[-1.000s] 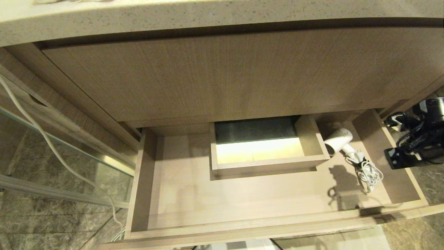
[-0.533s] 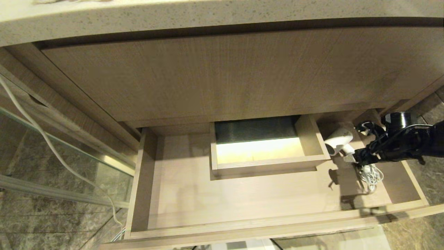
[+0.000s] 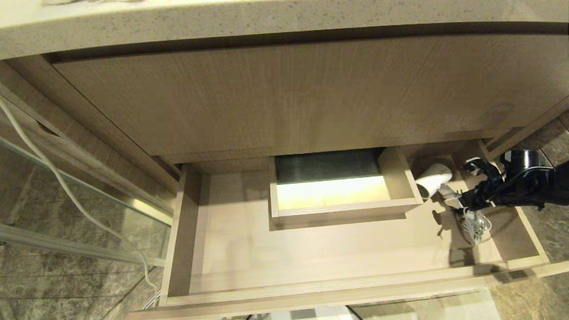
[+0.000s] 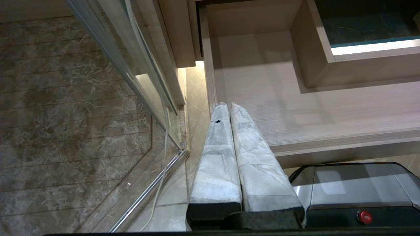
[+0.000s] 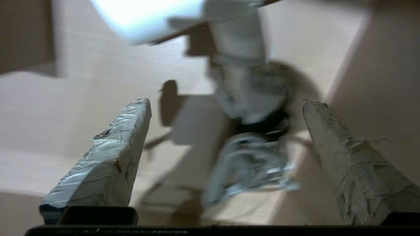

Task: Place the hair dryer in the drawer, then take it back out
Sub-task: Take the hairdryer out

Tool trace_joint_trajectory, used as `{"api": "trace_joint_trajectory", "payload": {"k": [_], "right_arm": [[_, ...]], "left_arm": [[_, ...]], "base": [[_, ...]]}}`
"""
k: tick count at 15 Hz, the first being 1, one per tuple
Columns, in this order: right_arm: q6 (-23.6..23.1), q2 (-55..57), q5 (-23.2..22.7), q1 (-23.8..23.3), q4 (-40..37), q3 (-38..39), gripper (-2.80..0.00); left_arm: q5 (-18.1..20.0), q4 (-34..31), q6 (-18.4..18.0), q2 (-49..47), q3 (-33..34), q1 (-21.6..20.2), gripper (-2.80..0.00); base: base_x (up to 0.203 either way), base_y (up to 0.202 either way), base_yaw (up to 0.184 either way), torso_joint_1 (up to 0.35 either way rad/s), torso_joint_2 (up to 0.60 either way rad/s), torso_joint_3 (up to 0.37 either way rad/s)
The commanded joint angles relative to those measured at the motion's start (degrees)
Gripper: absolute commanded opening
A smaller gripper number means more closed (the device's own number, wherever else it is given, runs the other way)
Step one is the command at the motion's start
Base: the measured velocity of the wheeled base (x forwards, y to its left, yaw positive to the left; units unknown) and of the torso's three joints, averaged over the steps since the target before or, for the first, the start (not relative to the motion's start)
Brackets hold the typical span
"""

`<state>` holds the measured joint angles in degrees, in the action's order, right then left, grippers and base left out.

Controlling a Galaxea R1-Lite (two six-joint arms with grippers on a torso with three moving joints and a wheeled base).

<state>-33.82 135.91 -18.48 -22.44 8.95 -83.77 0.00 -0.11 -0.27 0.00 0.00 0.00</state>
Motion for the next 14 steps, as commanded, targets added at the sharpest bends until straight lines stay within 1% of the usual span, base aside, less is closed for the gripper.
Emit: {"api": "trace_joint_trajectory", "payload": {"k": [1, 4, 7, 10, 14], "right_arm": [[-1.5, 1.5, -0.3, -0.7, -0.4, -2.1, 0.00], [-2.2, 4.9, -0.3, -0.7, 0.1, -3.2, 0.00], [-2.4, 8.2, -0.6, -0.7, 0.2, -6.3, 0.00], [-2.4, 12.9, -0.6, -0.7, 0.2, -11.5, 0.00], [-2.4, 15.8, -0.6, -0.6, 1.1, -14.4, 0.00]], "left_arm": [[0.0, 0.0, 0.0, 0.0, 0.1, 0.0, -2.80], [0.0, 0.0, 0.0, 0.0, 0.1, 0.0, -2.80], [0.0, 0.0, 0.0, 0.0, 0.0, 0.0, -2.80], [0.0, 0.0, 0.0, 0.0, 0.1, 0.0, -2.80], [0.0, 0.0, 0.0, 0.0, 0.0, 0.0, -2.80]], "base": [[0.000, 0.000, 0.000, 0.000, 0.00, 0.000], [0.000, 0.000, 0.000, 0.000, 0.00, 0.000], [0.000, 0.000, 0.000, 0.000, 0.00, 0.000], [0.000, 0.000, 0.000, 0.000, 0.00, 0.000], [0.000, 0.000, 0.000, 0.000, 0.00, 0.000]]}}
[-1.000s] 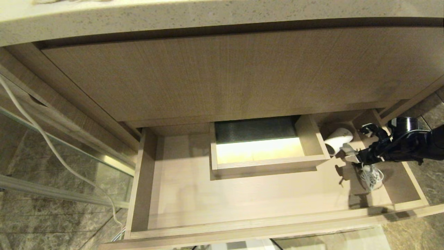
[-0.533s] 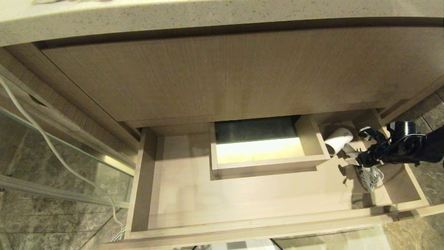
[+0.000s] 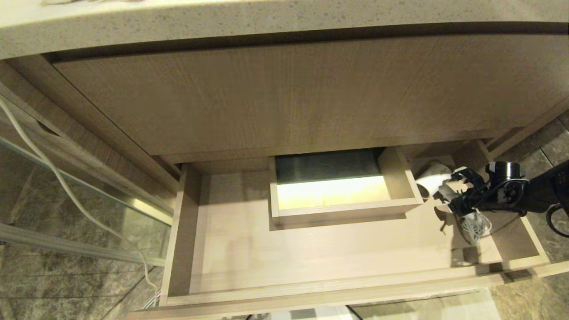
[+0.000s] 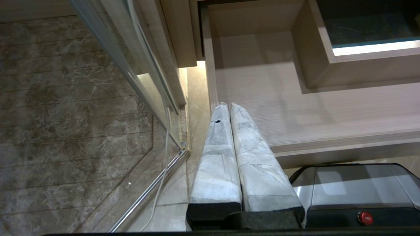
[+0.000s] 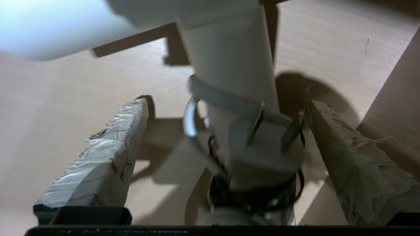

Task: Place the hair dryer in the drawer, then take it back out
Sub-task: Take the hairdryer out

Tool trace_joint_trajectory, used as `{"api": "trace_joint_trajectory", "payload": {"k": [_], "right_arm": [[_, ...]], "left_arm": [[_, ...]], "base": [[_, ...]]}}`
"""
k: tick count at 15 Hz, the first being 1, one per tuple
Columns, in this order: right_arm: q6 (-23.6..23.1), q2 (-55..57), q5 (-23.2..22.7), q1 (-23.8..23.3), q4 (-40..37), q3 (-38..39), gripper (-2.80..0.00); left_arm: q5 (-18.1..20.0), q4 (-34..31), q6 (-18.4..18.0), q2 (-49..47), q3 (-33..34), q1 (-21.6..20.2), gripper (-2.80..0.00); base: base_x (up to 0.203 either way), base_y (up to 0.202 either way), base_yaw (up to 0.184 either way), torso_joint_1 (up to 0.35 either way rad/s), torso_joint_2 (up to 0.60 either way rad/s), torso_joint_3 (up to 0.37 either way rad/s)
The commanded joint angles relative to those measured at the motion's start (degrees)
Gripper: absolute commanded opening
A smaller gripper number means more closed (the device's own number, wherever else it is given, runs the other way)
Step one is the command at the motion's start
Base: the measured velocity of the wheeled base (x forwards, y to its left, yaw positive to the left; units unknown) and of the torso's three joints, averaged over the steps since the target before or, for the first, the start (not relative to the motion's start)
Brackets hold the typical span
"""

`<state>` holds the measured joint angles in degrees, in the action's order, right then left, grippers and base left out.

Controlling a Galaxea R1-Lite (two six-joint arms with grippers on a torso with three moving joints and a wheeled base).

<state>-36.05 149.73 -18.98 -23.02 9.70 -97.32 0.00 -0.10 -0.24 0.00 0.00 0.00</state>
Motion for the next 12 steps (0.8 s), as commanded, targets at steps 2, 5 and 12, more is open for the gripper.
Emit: {"api": "trace_joint_trajectory", "payload": {"k": [2, 5, 12], "right_arm": [[-0.2, 2.7, -0.1, 0.0, 0.8, -1.8, 0.00], [-0.3, 3.2, 0.0, -0.1, 2.0, -1.9, -2.80], [-0.1, -2.0, 0.2, -0.1, 1.1, -0.8, -2.80]], "left_arm": [[0.0, 0.0, 0.0, 0.0, 0.1, 0.0, -2.80], [0.0, 0.0, 0.0, 0.0, 0.1, 0.0, -2.80], [0.0, 0.0, 0.0, 0.0, 0.0, 0.0, -2.80]], "base": [[0.000, 0.000, 0.000, 0.000, 0.00, 0.000], [0.000, 0.000, 0.000, 0.000, 0.00, 0.000], [0.000, 0.000, 0.000, 0.000, 0.00, 0.000]]}}
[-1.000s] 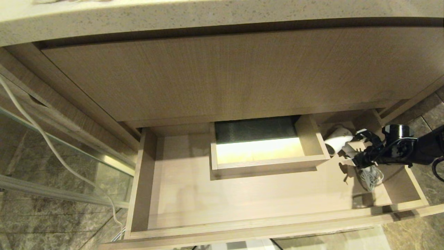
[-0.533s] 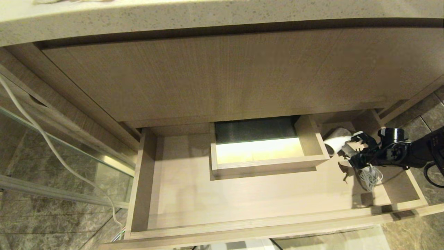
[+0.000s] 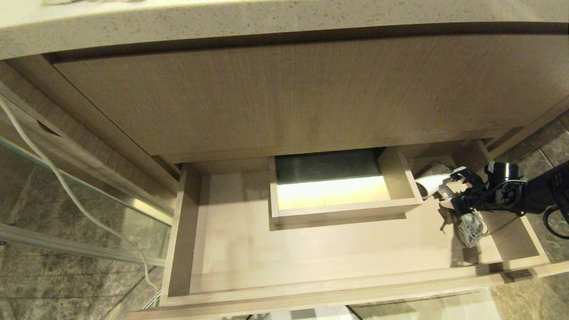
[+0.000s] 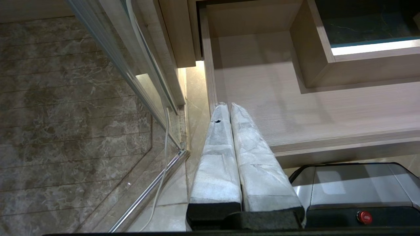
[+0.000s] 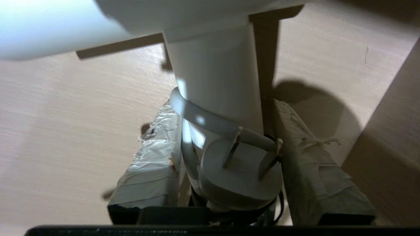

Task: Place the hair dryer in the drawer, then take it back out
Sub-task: Take the hairdryer out

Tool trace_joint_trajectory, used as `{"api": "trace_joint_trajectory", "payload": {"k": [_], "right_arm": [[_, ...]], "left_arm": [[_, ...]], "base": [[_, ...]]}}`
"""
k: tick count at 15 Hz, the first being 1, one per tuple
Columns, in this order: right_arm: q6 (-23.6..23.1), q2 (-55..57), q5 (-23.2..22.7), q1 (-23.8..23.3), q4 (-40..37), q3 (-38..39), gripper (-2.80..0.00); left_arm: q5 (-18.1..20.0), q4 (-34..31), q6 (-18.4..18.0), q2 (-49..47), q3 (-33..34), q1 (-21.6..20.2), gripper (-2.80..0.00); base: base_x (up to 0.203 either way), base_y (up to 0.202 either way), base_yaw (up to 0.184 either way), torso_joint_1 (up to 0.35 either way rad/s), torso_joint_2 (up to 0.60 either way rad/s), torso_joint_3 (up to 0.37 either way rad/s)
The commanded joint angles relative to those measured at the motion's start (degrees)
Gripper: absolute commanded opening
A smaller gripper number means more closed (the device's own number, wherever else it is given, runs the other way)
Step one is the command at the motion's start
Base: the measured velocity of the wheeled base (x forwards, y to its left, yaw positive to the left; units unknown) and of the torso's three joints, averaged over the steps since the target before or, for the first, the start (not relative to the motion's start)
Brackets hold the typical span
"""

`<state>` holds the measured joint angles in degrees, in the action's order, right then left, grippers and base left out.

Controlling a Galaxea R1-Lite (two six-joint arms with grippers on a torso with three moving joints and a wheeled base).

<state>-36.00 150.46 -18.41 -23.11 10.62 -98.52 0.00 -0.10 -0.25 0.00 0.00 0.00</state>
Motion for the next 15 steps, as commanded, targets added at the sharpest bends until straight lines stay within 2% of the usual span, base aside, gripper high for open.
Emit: {"api": "trace_joint_trajectory", "payload": {"k": [1, 6, 10, 15], "right_arm": [[0.0, -3.2, -0.3, -0.1, 0.0, 0.5, -2.80], [0.1, -13.2, -0.3, -1.2, -4.2, 5.7, -2.80], [-0.2, -21.9, -0.2, -1.9, -12.9, 10.7, -2.80], [-0.2, -34.9, -0.2, -2.3, -20.8, 21.4, -2.80]], "left_arm": [[0.0, 0.0, 0.0, 0.0, 0.0, 0.0, -2.80], [0.0, 0.0, 0.0, 0.0, 0.1, 0.0, -2.80], [0.0, 0.0, 0.0, 0.0, 0.0, 0.0, -2.80], [0.0, 0.0, 0.0, 0.0, 0.1, 0.0, -2.80]], "base": [[0.000, 0.000, 0.000, 0.000, 0.00, 0.000], [0.000, 0.000, 0.000, 0.000, 0.00, 0.000], [0.000, 0.000, 0.000, 0.000, 0.00, 0.000], [0.000, 0.000, 0.000, 0.000, 0.00, 0.000]]}}
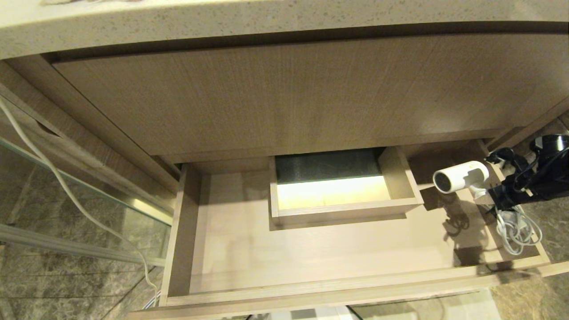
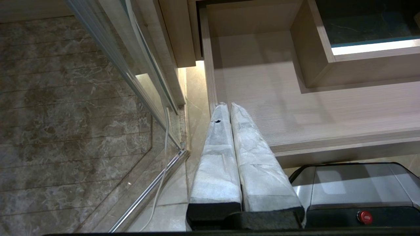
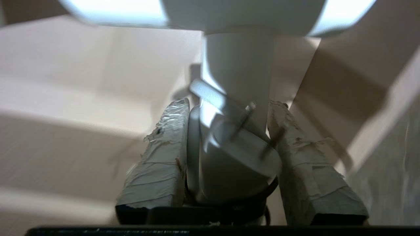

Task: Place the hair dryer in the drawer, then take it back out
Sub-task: Take the hairdryer out, then place it on the countertop

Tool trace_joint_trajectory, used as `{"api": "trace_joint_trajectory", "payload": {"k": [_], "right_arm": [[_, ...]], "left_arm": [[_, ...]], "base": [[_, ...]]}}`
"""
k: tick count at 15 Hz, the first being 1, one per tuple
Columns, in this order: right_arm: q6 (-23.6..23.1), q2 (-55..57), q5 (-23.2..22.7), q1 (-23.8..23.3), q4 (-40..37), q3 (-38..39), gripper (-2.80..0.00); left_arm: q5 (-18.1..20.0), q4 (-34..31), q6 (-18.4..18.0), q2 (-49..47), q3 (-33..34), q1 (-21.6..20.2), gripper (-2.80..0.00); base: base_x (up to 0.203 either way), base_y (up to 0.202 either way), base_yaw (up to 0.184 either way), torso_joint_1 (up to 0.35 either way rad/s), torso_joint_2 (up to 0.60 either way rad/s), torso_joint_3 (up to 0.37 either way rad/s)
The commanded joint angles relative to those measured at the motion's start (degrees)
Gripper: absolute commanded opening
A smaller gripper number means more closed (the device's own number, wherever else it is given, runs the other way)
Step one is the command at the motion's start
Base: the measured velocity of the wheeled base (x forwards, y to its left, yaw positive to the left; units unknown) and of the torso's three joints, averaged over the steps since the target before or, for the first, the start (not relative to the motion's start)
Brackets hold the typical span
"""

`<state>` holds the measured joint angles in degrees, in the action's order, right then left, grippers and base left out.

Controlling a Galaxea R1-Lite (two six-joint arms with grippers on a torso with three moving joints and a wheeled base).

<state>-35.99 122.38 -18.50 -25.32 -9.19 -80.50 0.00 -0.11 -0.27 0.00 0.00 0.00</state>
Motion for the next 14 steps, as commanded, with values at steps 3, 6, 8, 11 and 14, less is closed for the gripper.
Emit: {"api": "trace_joint_trajectory", "payload": {"k": [3, 6, 8, 11, 14], "right_arm": [[-0.2, -16.4, -0.1, -0.5, -5.8, 7.8, -2.80], [-0.2, -27.5, -0.1, -2.3, -8.2, 14.8, -2.80], [-0.2, -34.6, 0.0, -3.8, -9.4, 18.2, -2.80], [-0.1, -45.1, -0.1, -5.5, -12.1, 20.4, -2.80], [0.0, -54.8, 0.0, -6.7, -15.9, 20.4, -2.80]], "left_arm": [[0.0, 0.0, 0.0, 0.0, 0.1, 0.0, -2.80], [0.0, 0.0, 0.0, 0.0, 0.0, 0.0, -2.80], [0.0, 0.0, 0.0, 0.0, 0.1, 0.0, -2.80], [0.0, 0.0, 0.0, 0.0, 0.1, 0.0, -2.80], [0.0, 0.0, 0.0, 0.0, 0.1, 0.0, -2.80]], "base": [[0.000, 0.000, 0.000, 0.000, 0.00, 0.000], [0.000, 0.000, 0.000, 0.000, 0.00, 0.000], [0.000, 0.000, 0.000, 0.000, 0.00, 0.000], [0.000, 0.000, 0.000, 0.000, 0.00, 0.000], [0.000, 0.000, 0.000, 0.000, 0.00, 0.000]]}}
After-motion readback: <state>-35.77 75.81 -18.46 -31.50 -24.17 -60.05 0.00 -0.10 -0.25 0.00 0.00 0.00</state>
